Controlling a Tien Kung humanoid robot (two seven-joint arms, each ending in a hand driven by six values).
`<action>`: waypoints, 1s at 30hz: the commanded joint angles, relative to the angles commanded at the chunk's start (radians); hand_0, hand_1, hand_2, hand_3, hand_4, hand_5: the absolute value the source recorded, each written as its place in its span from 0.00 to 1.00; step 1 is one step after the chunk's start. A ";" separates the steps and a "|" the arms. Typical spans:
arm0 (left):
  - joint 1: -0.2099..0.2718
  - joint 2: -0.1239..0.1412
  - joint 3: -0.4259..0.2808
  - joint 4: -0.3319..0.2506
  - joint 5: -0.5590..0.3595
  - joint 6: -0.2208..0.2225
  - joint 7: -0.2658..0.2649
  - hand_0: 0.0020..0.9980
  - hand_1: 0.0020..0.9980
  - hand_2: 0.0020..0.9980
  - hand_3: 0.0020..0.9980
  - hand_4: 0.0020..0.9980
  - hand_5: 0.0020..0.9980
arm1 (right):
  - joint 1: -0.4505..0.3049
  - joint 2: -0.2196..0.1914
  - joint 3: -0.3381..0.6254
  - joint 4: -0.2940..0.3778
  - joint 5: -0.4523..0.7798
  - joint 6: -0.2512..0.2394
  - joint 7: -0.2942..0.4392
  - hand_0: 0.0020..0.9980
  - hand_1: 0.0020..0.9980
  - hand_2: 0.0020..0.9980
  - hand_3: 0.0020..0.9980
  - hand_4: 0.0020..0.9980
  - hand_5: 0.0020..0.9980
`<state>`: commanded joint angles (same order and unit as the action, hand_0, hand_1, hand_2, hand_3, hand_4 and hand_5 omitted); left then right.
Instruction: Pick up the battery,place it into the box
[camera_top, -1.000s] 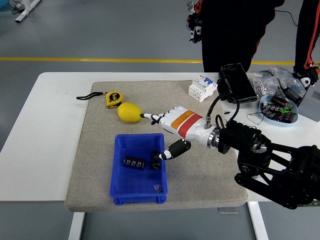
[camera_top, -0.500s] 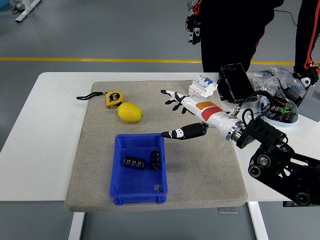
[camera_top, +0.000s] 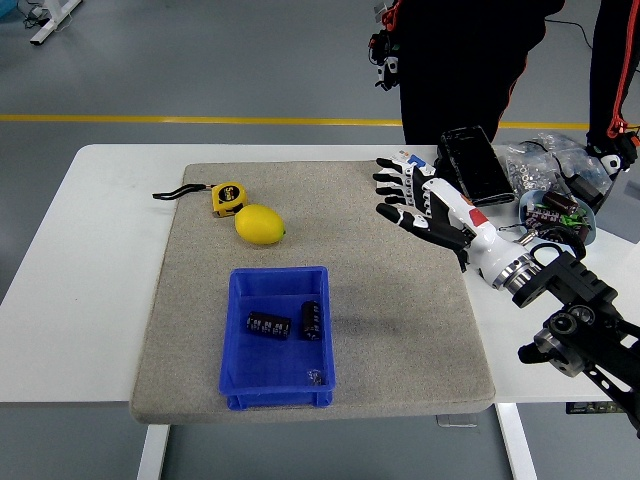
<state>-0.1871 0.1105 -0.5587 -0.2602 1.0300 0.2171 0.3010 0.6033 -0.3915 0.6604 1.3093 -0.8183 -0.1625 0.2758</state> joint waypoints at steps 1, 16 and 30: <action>-0.001 0.000 0.000 0.000 0.001 0.000 0.000 0.56 0.57 0.62 0.58 0.63 0.59 | -0.010 0.001 0.011 -0.004 0.045 0.008 0.005 0.86 0.84 0.86 0.93 1.00 0.91; -0.001 -0.002 0.002 0.002 0.000 0.003 -0.003 0.56 0.57 0.63 0.58 0.63 0.59 | -0.113 0.011 0.178 -0.056 0.336 0.012 0.042 0.98 0.90 0.87 0.94 1.00 0.93; -0.004 -0.022 -0.036 0.013 0.052 0.012 0.001 0.56 0.60 0.64 0.58 0.63 0.59 | -0.167 -0.004 0.270 -0.056 0.279 0.020 0.019 0.97 0.90 0.87 0.95 1.00 0.94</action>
<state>-0.1914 0.0884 -0.5946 -0.2472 1.0823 0.2294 0.3024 0.4361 -0.3958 0.9308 1.2532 -0.5395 -0.1427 0.2944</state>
